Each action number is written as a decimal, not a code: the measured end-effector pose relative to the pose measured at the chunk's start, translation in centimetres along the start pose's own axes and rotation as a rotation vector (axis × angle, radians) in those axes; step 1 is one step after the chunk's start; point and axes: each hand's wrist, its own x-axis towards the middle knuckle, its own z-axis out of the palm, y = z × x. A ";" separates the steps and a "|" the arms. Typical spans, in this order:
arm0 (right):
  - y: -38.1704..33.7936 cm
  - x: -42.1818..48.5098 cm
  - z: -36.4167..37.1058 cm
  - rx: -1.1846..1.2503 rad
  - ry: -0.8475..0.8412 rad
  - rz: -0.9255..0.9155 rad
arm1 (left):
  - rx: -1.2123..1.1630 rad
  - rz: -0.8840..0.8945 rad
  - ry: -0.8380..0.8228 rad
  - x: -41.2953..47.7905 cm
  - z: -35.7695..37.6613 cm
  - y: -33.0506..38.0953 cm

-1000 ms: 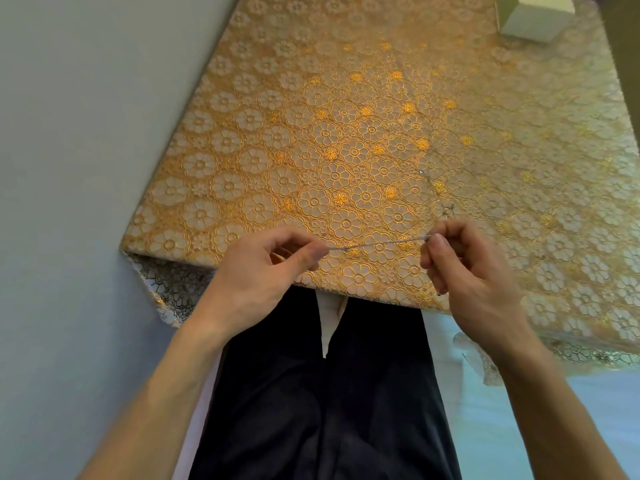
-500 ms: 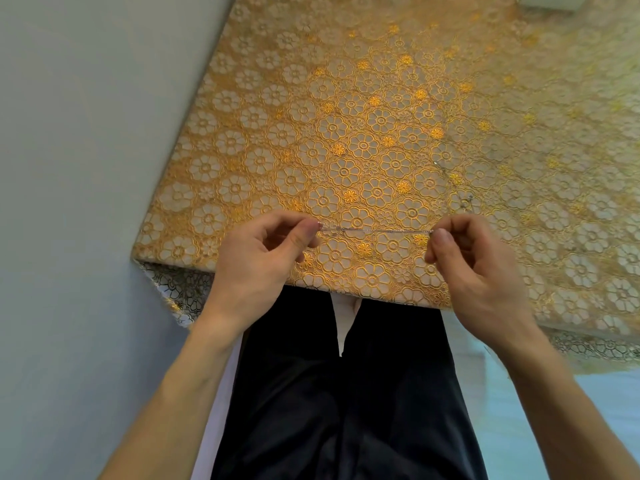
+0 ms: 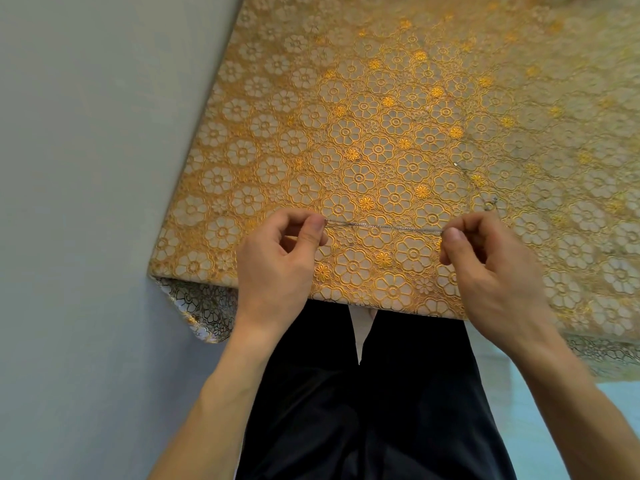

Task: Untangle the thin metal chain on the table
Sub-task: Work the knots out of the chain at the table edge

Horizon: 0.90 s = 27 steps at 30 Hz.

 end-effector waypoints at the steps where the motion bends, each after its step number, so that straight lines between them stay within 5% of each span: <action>1: -0.2 0.0 0.1 -0.005 0.004 0.006 | 0.009 -0.004 0.007 0.0 0.1 0.0; 7: 0.6 1.1 -0.2 -0.260 0.014 -0.026 | 0.380 0.211 -0.121 0.9 -0.5 -0.7; 15: 3.1 1.5 0.1 -0.528 0.015 -0.474 | 0.550 0.654 -0.071 1.0 -1.7 -4.5; 27: 5.0 -0.7 1.9 -0.593 0.157 -0.453 | 0.475 0.667 -0.044 -0.6 -2.6 -6.7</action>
